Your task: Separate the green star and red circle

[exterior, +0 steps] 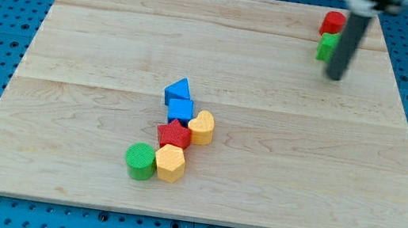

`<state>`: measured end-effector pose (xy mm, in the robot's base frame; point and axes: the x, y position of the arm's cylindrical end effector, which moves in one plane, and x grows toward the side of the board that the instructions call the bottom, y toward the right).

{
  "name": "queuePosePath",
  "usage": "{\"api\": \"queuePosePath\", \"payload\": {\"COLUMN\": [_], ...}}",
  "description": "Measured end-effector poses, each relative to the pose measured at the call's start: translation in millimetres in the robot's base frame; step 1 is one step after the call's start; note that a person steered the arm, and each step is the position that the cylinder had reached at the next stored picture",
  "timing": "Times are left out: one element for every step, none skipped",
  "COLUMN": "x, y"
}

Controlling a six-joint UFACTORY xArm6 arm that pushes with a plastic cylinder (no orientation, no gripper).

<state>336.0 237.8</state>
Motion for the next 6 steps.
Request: {"api": "queuePosePath", "payload": {"x": [-57, -77, -28, -13, -50, -67], "y": [42, -38, -139, -154, -137, -31]}}
